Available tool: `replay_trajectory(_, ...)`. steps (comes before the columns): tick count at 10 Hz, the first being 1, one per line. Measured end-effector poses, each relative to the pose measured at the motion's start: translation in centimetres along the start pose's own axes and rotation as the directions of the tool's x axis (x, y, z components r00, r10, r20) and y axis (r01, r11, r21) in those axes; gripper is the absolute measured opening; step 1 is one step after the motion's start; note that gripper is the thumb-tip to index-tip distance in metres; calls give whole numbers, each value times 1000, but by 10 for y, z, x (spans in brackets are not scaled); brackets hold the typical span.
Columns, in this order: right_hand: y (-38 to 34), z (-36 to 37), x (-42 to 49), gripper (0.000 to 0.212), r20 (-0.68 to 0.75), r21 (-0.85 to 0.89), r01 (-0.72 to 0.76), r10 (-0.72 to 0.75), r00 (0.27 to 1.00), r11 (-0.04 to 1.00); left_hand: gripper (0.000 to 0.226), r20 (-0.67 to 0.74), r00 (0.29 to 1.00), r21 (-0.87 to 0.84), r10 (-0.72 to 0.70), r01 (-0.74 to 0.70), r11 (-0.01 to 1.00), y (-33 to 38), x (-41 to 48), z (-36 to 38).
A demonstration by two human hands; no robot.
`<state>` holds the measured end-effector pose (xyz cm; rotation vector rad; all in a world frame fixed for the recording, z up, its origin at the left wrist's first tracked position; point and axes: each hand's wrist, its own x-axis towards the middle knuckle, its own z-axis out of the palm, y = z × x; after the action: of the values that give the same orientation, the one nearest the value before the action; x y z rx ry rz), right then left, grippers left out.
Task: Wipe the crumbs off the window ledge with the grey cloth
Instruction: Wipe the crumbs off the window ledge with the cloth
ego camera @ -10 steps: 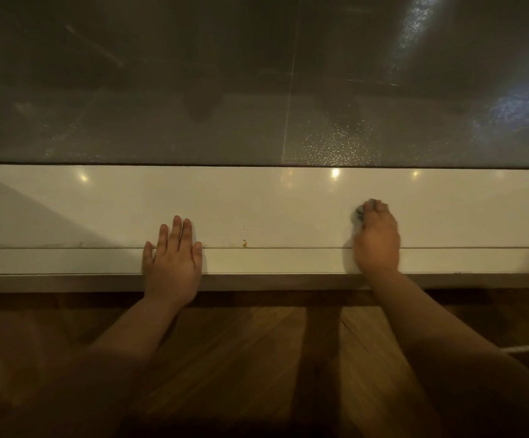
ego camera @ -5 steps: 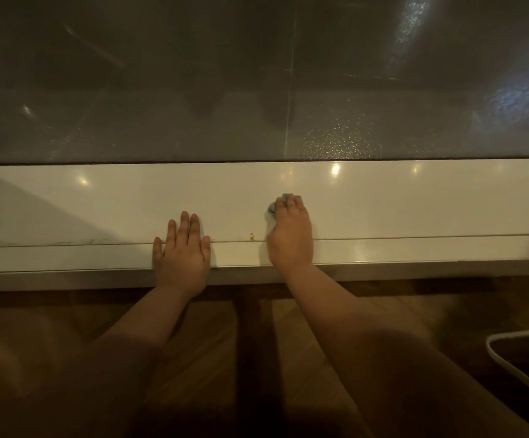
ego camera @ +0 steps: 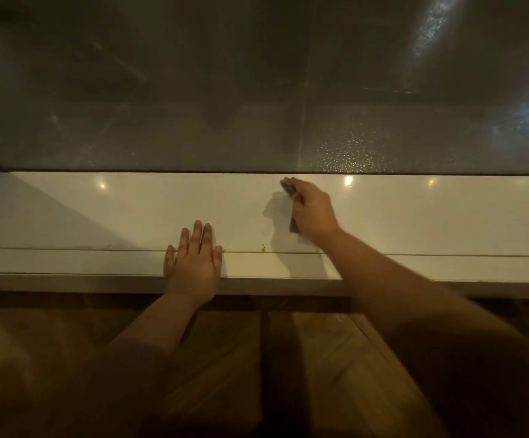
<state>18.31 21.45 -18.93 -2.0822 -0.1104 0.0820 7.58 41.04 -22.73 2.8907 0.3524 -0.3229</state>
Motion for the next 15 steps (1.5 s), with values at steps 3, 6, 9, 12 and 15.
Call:
replay_trajectory(3,5,30,39,36,334,-295,206,-101,937,933,56,-19,1000,2,-3,3,1000,1,-1,1)
replay_trajectory(6,-7,21,23,38,577,-127,163,-61,814,978,55,-12,1000,13,-1,1,1000,1,0,1)
replay_trajectory(9,2,24,-2,36,699,-109,252,-107,707,962,56,-5,1000,19,1,-1,1000,1,-1,1)
replay_trajectory(12,9,14,-22,44,779,-104,500,-241,578,860,55,0,1000,30,-9,9,1000,3,-1,-1)
replay_trajectory(15,-12,9,-6,74,957,-281,816,80,280,505,55,-31,1000,20,-4,4,1000,2,-1,1)
